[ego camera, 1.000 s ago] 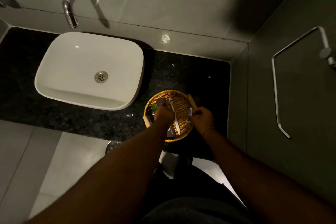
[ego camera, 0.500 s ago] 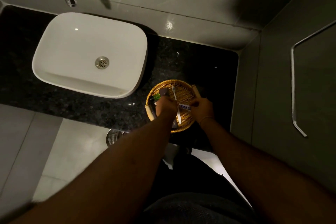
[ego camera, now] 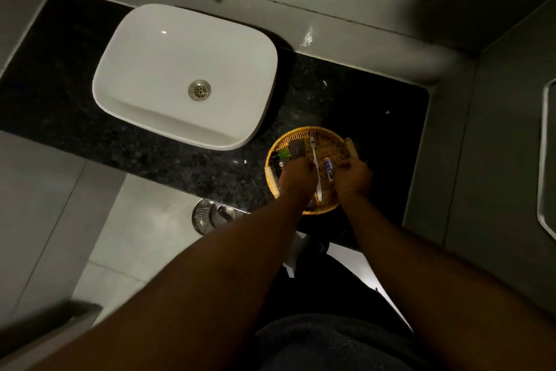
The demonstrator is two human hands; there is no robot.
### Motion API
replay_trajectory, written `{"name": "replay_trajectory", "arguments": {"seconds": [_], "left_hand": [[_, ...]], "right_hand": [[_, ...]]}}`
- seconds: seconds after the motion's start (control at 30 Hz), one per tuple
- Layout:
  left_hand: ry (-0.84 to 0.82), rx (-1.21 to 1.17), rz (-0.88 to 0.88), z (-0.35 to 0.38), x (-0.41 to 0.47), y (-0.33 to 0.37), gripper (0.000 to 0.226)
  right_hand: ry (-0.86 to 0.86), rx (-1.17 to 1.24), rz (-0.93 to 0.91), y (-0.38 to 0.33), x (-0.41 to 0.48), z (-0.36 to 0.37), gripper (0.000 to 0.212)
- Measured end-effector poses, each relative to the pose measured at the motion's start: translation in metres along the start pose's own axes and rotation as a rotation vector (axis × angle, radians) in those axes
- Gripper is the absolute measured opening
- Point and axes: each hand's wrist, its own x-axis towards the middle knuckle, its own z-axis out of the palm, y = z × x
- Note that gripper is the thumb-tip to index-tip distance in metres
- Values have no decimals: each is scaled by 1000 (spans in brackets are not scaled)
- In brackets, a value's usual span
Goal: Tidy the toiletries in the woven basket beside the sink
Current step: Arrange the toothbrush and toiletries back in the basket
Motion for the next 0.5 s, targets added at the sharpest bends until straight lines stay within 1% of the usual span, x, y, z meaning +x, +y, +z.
{"name": "replay_trajectory", "arguments": {"seconds": [0.1, 0.17, 0.27, 0.4, 0.5], "left_hand": [[-6, 28, 121, -6, -4, -3, 30], [6, 52, 186, -12, -6, -4, 31], [14, 84, 243, -20, -8, -5, 32], [71, 188, 311, -30, -10, -9, 30], [199, 344, 383, -40, -12, -9, 27]], "right_hand": [[-10, -108, -58, -4, -3, 6, 38], [-1, -137, -70, -4, -3, 7, 41], [2, -137, -62, -2, -3, 5, 35], [65, -156, -32, -9, -9, 4, 32], [101, -147, -112, -20, -17, 0, 25]]}}
